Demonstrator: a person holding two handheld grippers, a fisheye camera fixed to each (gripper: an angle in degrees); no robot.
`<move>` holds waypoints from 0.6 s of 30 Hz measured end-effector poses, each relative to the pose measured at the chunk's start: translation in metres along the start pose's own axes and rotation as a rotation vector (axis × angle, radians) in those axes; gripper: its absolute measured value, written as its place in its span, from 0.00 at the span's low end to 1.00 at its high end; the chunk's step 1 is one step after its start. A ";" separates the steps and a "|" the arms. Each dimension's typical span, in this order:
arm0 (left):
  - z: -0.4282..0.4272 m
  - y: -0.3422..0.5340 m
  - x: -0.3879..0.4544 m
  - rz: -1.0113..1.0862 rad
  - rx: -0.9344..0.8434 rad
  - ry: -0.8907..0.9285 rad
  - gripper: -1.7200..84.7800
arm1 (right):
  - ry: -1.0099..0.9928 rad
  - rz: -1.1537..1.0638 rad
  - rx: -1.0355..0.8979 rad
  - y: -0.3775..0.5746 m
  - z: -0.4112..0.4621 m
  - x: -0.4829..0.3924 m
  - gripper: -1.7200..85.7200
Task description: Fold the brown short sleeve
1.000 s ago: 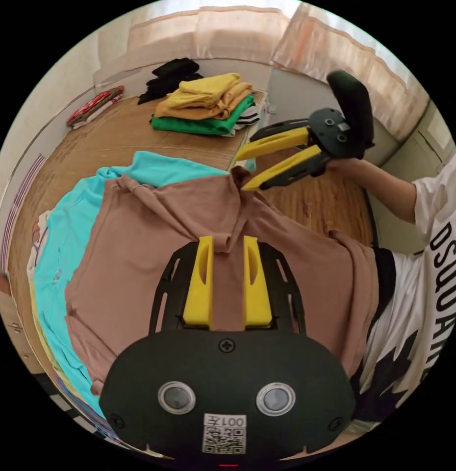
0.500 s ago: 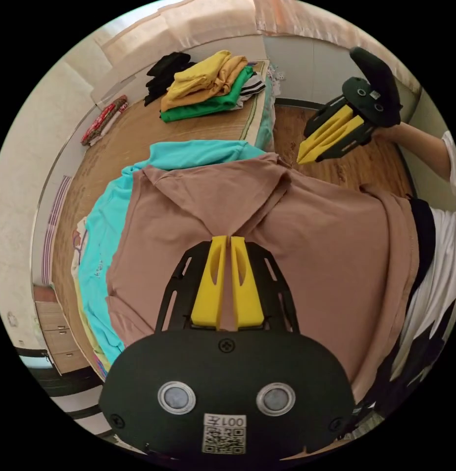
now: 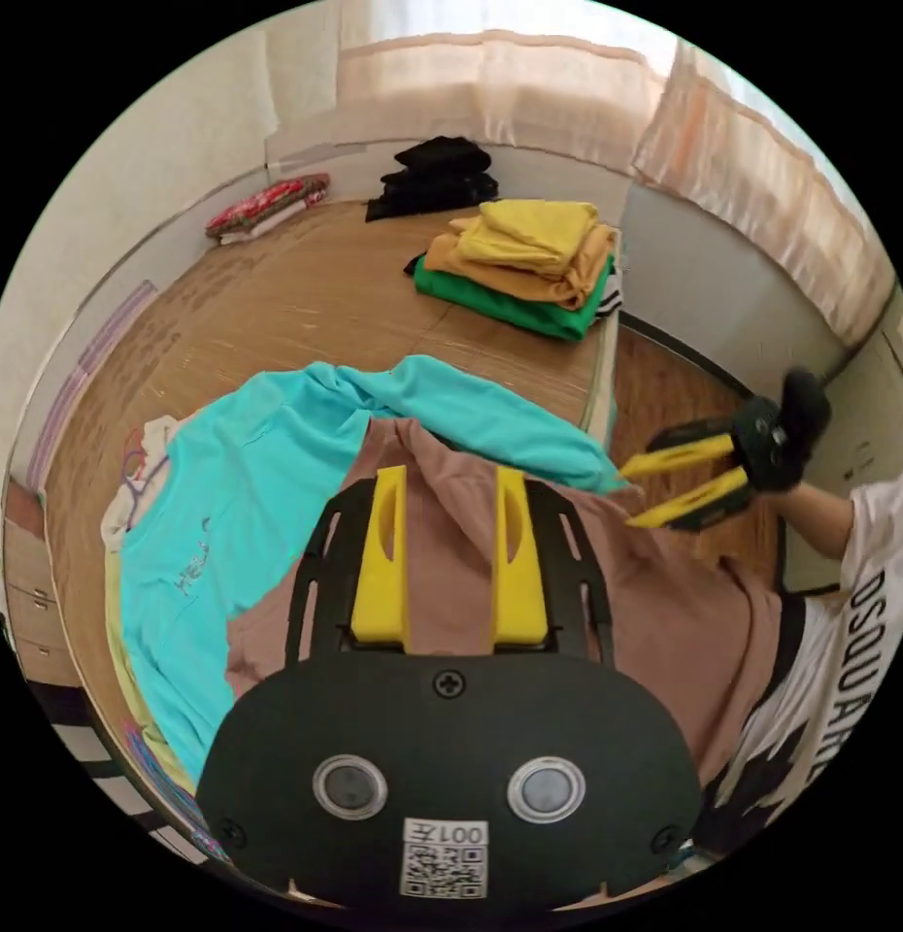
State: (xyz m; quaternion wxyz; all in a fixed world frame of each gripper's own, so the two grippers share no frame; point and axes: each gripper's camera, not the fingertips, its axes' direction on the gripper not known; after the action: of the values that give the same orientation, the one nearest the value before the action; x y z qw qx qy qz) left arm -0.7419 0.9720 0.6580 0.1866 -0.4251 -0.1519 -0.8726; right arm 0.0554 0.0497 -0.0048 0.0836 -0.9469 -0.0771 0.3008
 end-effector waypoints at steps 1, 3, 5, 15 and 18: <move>0.008 -0.007 -0.005 -0.018 -0.017 0.018 0.17 | 0.007 0.000 -0.014 0.000 0.004 -0.001 0.12; 0.034 -0.029 -0.017 -0.069 -0.055 0.068 0.13 | 0.032 0.007 -0.042 0.002 0.012 -0.006 0.10; 0.047 -0.039 -0.020 -0.080 -0.081 0.044 0.06 | 0.049 0.027 -0.039 0.007 0.013 -0.007 0.08; 0.026 -0.074 -0.041 0.001 0.042 -0.046 0.01 | 0.172 0.065 0.105 0.016 -0.015 -0.003 0.03; 0.037 -0.087 -0.050 0.004 0.016 -0.072 0.01 | 0.223 0.085 0.088 0.015 -0.009 0.002 0.03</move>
State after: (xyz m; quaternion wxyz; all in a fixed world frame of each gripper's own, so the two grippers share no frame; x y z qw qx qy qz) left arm -0.7273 1.0749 0.6305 0.1863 -0.4551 -0.1648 -0.8550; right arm 0.0641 0.0341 -0.0017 0.1202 -0.9723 -0.0138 0.1998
